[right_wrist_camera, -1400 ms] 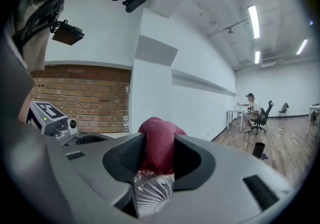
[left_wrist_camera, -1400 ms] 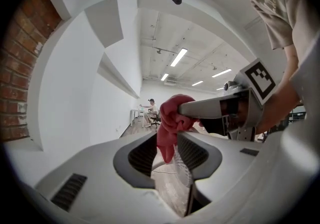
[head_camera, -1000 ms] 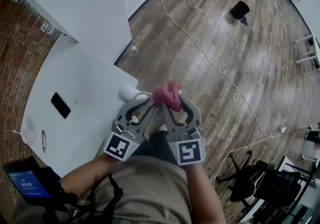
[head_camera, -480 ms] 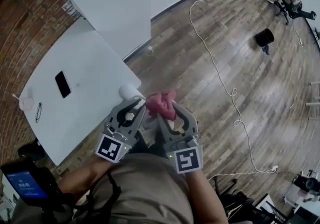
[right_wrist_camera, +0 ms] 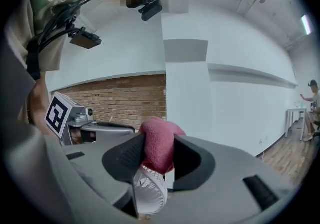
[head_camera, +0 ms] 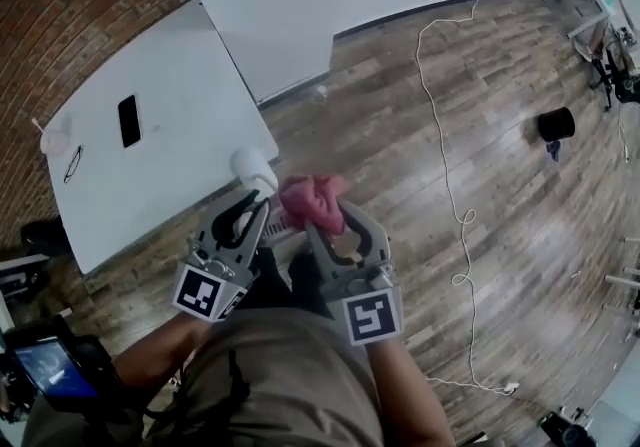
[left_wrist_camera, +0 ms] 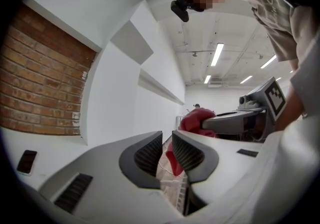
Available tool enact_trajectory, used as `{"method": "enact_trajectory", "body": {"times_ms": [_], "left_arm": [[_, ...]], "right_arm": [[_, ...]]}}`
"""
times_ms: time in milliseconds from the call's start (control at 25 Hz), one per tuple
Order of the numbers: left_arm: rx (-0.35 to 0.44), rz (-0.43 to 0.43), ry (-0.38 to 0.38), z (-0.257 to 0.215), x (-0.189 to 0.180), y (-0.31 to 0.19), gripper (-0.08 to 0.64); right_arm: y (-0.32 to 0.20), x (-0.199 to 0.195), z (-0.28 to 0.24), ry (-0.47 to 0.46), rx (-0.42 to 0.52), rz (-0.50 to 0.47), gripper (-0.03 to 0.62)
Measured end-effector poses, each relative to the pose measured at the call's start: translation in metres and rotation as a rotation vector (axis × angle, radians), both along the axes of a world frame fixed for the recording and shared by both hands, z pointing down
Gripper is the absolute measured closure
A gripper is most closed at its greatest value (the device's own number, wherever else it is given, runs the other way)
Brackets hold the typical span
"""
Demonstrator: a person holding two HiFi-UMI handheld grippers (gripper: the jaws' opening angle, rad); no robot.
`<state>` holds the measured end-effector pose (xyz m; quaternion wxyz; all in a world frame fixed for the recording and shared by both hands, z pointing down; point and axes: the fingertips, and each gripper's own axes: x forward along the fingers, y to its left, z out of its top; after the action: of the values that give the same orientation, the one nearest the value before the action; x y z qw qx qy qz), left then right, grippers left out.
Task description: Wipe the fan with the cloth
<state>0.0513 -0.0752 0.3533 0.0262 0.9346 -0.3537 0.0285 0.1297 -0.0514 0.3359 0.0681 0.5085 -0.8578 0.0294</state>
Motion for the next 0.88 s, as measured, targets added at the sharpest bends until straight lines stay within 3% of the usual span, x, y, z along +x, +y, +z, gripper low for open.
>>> {"method": "enact_trajectory", "body": {"times_ms": [240, 480, 680, 880], "left_arm": [[0.03, -0.063, -0.009, -0.002, -0.006, -0.005, 0.497], [0.044, -0.147, -0.006, -0.01, -0.001, -0.012, 0.497], [0.032, -0.328, -0.026, -0.013, -0.017, -0.02, 0.497], [-0.002, -0.541, -0.033, -0.009, -0.029, -0.004, 0.497]], "right_arm": [[-0.003, 0.009, 0.016, -0.01, -0.077, -0.028, 0.439], [-0.011, 0.016, 0.01, -0.026, -0.008, -0.128, 0.437], [-0.01, 0.02, 0.032, -0.068, -0.137, -0.267, 0.437], [-0.01, 0.028, 0.036, -0.123, -0.154, -0.47, 0.437]]}}
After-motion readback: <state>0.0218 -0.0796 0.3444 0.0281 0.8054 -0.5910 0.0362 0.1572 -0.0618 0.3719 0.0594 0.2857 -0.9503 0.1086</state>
